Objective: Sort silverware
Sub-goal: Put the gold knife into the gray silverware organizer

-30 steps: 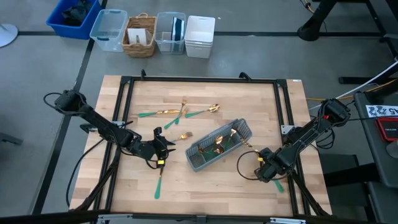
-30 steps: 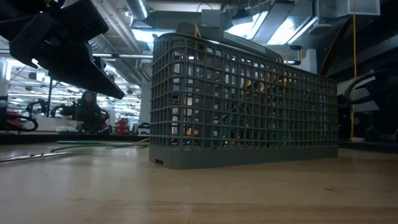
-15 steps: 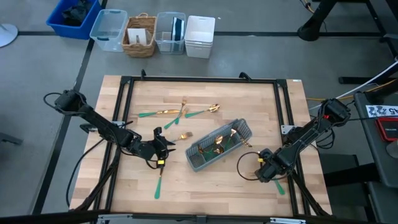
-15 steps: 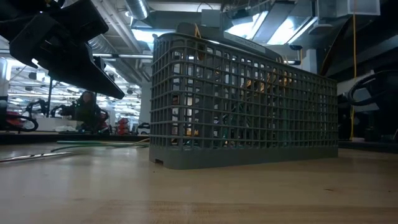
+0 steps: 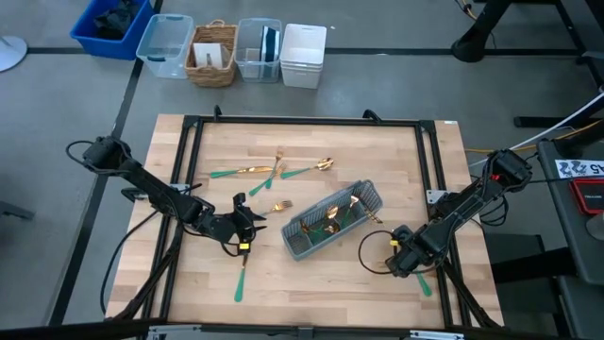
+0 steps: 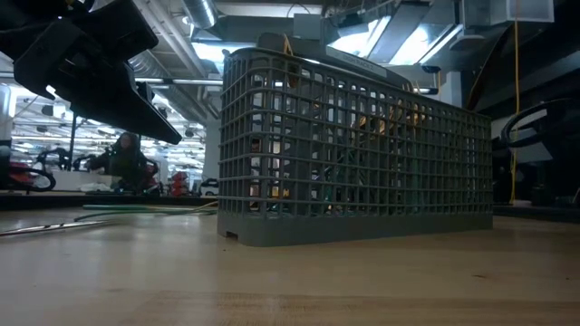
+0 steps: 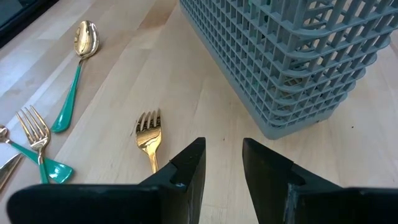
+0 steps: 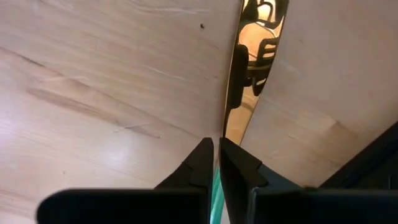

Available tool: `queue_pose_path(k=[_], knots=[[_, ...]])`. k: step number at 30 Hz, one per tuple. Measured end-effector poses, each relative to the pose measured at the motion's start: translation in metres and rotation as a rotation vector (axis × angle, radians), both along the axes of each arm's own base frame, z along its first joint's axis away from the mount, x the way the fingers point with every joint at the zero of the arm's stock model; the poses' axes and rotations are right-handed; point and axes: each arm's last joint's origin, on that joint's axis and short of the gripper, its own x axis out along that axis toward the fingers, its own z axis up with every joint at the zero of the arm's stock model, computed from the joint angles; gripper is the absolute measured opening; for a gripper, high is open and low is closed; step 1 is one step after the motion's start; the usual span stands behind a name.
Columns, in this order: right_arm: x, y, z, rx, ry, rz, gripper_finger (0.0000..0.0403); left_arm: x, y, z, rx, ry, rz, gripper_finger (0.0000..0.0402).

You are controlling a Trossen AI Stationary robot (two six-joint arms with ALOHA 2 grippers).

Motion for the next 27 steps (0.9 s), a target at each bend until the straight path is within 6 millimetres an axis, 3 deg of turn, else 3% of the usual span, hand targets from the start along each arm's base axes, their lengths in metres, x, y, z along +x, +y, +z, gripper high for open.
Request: queue_pose_path(k=[27], knots=[[-0.0019, -0.0023, -0.0001, -0.029, 0.006, 0.034, 0.0031, 0.0000, 0.0001, 0.0000, 0.002, 0.001, -0.001, 0.0100]])
